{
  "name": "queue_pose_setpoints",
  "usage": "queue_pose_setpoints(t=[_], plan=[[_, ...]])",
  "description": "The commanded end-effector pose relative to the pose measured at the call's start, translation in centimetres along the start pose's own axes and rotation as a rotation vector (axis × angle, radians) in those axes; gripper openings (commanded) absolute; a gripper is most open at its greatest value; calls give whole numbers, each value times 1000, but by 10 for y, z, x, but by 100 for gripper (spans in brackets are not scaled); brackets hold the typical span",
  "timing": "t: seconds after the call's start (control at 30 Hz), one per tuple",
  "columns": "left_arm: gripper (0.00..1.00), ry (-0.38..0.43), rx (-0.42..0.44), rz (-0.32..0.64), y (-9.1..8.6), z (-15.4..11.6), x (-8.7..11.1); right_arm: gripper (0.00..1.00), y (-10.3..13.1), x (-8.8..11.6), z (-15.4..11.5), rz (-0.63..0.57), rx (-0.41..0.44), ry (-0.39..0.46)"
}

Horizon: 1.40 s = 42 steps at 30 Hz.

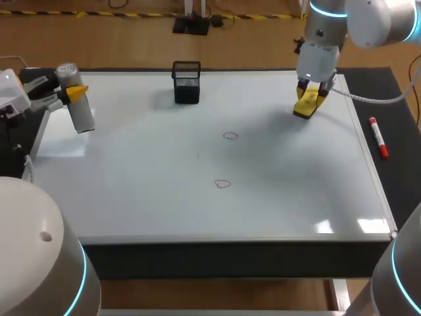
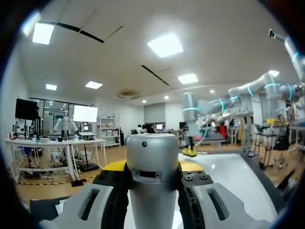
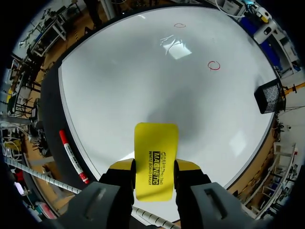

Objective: Pick up the inspection probe, press it on each red-marked spot on the whiteboard one by one, put down the probe, pick up the eraser, and wipe off all the red marks.

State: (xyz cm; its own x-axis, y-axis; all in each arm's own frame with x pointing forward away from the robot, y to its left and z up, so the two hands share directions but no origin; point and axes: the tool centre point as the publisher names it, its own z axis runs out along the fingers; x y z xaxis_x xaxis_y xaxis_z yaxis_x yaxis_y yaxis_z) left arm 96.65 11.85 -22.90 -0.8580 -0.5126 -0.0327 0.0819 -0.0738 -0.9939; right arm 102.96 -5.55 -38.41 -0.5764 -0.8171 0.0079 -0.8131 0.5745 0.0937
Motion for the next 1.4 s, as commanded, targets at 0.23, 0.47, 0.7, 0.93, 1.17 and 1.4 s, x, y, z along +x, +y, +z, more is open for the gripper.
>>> queue_pose_setpoints(t=[0.23, 0.47, 0.7, 0.93, 1.17, 1.4], plan=[[0, 30, 2, 2, -7, 27, 33, 0, -1, 0, -1, -1, 1, 3], [0, 57, 7, -22, -7, 56, 61, 0, -1, 0, -1, -1, 1, 3], [0, 103, 15, -66, -2, 94, 88, 0, -1, 0, -1, -1, 1, 3], [0, 142, 23, -100, 4, 136, 111, 0, -1, 0, -1, -1, 1, 3], [0, 158, 29, -115, 10, 179, 135, 0, -1, 0, -1, -1, 1, 3], [0, 185, 34, -122, 15, 222, 153, 0, -1, 0, -1, -1, 1, 3]])
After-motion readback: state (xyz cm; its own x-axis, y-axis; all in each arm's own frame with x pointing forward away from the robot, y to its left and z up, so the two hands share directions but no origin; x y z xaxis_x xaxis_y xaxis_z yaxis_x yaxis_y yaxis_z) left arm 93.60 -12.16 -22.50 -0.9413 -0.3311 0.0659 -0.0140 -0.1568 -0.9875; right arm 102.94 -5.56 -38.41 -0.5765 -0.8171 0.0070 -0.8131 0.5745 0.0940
